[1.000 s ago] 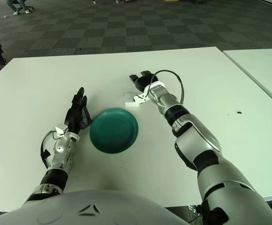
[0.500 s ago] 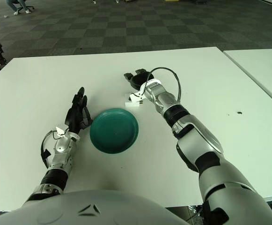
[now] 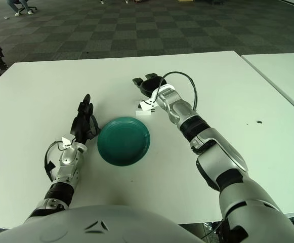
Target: Put the charger into the plate.
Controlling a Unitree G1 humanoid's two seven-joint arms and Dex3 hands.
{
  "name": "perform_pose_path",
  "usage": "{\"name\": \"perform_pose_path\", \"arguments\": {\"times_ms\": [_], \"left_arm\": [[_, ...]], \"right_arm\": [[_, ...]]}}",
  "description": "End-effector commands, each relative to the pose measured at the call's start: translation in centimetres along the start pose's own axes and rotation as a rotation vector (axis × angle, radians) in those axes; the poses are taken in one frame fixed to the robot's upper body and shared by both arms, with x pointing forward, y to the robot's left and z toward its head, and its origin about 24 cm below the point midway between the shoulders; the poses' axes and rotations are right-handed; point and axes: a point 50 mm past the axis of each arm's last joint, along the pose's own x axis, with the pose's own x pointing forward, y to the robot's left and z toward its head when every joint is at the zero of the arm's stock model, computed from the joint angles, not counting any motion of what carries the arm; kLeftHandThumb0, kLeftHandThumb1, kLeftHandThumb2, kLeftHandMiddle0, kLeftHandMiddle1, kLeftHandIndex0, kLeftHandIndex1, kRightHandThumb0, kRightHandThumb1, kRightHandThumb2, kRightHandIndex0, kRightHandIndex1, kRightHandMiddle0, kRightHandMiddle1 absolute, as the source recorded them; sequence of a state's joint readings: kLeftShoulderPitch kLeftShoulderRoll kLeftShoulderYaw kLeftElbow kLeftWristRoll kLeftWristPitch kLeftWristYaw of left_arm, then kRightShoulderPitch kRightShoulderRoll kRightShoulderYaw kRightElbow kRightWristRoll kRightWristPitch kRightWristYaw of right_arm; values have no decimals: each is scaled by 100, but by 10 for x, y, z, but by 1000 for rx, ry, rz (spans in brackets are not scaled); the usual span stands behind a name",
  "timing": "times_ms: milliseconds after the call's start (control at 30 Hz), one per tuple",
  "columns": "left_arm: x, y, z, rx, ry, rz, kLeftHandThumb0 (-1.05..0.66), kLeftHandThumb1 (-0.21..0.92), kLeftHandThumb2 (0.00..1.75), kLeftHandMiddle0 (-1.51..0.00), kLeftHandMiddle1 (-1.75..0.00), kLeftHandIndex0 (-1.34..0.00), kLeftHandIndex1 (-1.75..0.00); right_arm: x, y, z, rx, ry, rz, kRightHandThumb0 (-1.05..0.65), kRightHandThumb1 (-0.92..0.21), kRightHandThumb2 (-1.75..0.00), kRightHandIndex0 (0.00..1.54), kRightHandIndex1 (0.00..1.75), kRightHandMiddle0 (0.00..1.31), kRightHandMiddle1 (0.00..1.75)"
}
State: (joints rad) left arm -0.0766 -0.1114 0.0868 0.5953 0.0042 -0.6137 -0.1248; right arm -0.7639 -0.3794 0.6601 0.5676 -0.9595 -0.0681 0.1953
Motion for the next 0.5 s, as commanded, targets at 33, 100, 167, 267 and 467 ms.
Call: {"name": "perform_pose_path", "arguments": {"times_ms": [33, 100, 167, 267, 467], "left_arm": [[-52, -5, -47, -50, 241, 51, -101, 92, 109, 0, 0, 0, -9], [-52, -5, -47, -52, 239, 50, -101, 92, 109, 0, 0, 0, -9], [-52, -5, -47, -55, 238, 50, -101, 92, 109, 0, 0, 0, -10], [-52, -5, -47, -64, 236, 51, -101, 92, 109, 0, 0, 0, -12], [-54, -3, -49, -97, 248, 56, -99, 92, 110, 0, 0, 0, -15]], "right_arm": [[-2, 0, 0, 3, 6, 4, -103, -92, -65, 9, 0, 0, 14], [-2, 1, 0, 5, 6, 9, -103, -92, -65, 9, 0, 0, 14], [-2, 5, 0, 9, 9, 17, -103, -92, -65, 9, 0, 0, 13], [0, 13, 0, 18, 16, 32, -103, -92, -64, 9, 0, 0, 13], [3, 21, 1, 35, 26, 51, -103, -92, -64, 8, 0, 0, 13]]}}
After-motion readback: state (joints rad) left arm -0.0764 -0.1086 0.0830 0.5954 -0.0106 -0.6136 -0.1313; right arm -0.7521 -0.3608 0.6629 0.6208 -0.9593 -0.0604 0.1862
